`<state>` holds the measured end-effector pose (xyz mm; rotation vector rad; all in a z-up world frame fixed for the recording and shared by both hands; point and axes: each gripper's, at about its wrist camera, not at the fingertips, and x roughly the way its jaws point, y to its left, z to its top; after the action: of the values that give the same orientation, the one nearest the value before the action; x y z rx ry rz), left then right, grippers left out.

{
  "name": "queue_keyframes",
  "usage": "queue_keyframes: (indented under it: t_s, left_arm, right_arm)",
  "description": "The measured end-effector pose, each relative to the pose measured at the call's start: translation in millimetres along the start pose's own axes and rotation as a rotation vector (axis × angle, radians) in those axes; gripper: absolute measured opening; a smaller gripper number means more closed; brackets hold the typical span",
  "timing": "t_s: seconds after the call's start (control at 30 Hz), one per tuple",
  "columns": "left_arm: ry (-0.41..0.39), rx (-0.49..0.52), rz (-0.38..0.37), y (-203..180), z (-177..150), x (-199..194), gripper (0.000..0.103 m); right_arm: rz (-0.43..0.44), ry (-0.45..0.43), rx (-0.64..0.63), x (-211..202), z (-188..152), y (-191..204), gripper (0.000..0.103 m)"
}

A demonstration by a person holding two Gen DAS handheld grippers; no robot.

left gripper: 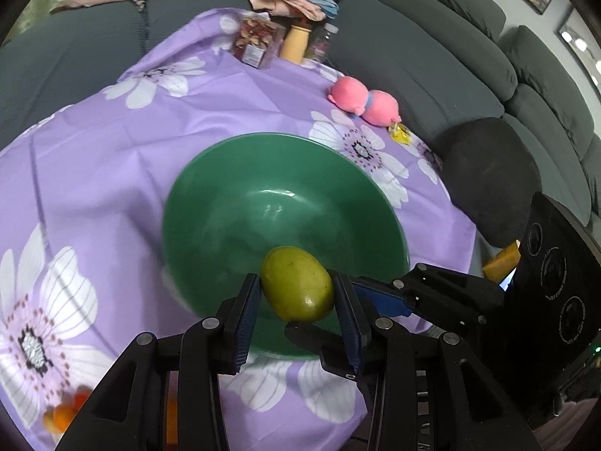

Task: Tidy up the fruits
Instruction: 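Carry the mango over the green bowl and open both grippers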

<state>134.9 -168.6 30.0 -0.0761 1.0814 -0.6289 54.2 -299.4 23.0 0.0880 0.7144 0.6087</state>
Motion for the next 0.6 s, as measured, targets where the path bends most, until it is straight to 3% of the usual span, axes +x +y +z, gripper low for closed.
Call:
queue_keyframes:
  t_s: [0.6]
  left_arm:
    - [0.012, -0.005, -0.016, -2, 6, 10, 0.04]
  right_arm:
    - [-0.056, 0.04, 0.023, 8, -6, -8, 0.036]
